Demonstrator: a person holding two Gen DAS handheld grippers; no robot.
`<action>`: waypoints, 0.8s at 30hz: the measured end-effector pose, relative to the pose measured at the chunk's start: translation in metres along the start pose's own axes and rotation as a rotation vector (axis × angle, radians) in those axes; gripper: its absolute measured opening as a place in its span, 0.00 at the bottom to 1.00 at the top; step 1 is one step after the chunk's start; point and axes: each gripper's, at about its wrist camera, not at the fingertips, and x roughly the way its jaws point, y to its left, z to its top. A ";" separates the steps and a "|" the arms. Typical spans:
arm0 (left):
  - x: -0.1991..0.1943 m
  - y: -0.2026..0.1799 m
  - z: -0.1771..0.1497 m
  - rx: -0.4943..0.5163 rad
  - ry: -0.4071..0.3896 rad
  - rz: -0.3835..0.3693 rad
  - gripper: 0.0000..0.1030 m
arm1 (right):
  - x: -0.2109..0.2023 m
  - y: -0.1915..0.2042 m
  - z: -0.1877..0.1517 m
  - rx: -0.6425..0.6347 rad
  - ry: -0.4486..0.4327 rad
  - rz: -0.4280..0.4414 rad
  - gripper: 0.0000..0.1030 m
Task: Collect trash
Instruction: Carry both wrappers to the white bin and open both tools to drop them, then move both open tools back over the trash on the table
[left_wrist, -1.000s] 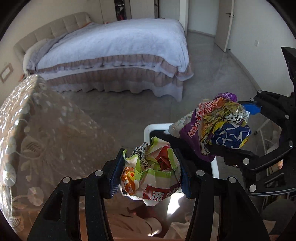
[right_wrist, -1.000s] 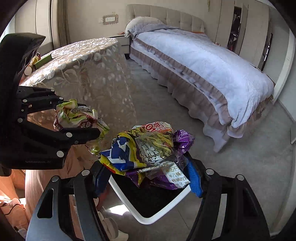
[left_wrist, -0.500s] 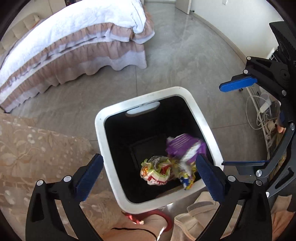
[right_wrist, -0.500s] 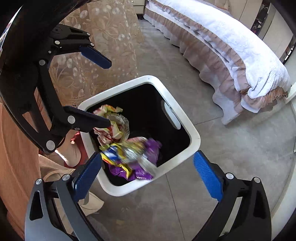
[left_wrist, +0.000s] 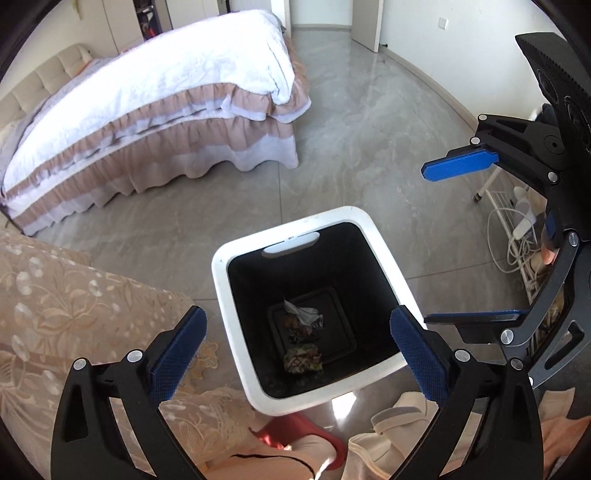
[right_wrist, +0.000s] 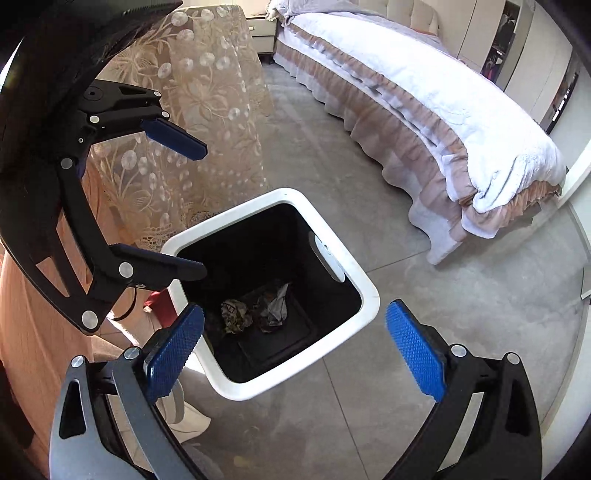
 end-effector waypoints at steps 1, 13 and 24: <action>-0.006 0.000 0.000 0.001 -0.011 0.010 0.95 | -0.004 0.000 0.003 -0.006 -0.012 -0.002 0.96; -0.128 0.022 -0.013 -0.135 -0.209 0.319 0.95 | -0.089 0.028 0.065 0.034 -0.271 0.014 0.96; -0.244 0.087 -0.093 -0.582 -0.349 0.624 0.95 | -0.134 0.111 0.151 0.017 -0.511 0.206 0.96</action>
